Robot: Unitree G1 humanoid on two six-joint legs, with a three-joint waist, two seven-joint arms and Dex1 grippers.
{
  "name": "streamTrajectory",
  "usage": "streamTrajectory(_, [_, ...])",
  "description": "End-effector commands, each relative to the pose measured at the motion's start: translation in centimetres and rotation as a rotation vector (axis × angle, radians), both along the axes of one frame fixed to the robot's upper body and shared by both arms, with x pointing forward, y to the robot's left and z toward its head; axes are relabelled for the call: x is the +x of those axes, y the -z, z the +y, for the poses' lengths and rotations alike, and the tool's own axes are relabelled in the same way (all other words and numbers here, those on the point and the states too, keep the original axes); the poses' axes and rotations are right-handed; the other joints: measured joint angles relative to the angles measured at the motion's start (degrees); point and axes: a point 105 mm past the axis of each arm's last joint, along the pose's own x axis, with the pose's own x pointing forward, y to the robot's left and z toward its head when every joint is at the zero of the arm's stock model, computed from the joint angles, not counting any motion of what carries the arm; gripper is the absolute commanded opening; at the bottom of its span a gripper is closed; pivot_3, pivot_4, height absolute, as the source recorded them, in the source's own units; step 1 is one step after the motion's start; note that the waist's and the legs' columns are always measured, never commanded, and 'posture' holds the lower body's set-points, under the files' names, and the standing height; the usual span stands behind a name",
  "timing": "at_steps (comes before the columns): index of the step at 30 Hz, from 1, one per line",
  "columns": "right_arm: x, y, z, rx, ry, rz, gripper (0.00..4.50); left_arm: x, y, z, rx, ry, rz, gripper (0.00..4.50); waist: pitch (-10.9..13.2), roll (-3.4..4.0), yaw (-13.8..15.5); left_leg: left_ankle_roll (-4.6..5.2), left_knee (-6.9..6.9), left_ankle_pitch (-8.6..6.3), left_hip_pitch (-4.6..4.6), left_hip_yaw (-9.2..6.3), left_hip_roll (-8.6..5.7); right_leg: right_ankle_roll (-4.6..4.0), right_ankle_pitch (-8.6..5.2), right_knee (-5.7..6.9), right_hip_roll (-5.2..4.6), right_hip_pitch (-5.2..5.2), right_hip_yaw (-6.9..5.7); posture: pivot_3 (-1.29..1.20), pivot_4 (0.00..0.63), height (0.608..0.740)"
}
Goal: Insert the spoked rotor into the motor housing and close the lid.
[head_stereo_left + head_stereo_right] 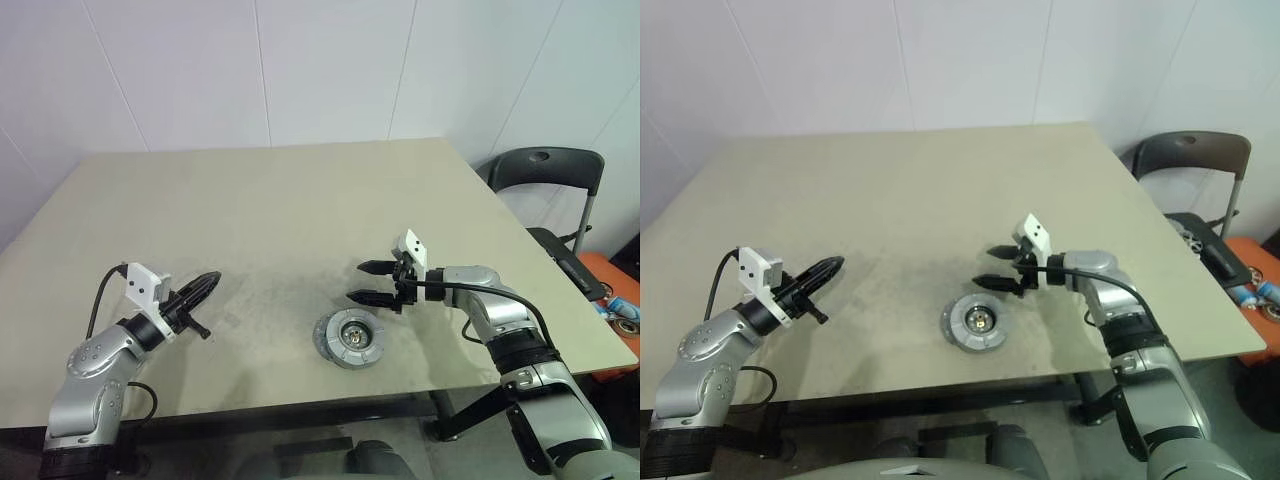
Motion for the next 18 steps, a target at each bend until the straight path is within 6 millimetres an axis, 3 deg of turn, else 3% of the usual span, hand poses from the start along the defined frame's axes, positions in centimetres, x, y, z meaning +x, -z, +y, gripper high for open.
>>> streamTrajectory(1, [0.60,-1.65,-0.22,0.018,0.002,-0.059,4.50,0.36,-1.29,0.01,-0.009,0.001,-0.047,0.05,0.00,0.00,-0.02,0.00,0.00,0.00,0.00,0.00,0.00,0.00,0.00,0.00,0.00,0.00,0.00,0.00,0.000,0.740])
streamTrajectory(18, [0.46,-1.29,-0.75,0.017,0.020,-0.065,4.50,0.44,-0.32,0.06,0.020,-0.005,-0.023,0.05,-0.01,-0.01,-0.01,0.00,0.03,0.00,0.01,0.01,0.00,0.00,0.00,0.04,0.00,0.00,0.00,0.00,0.000,0.740])
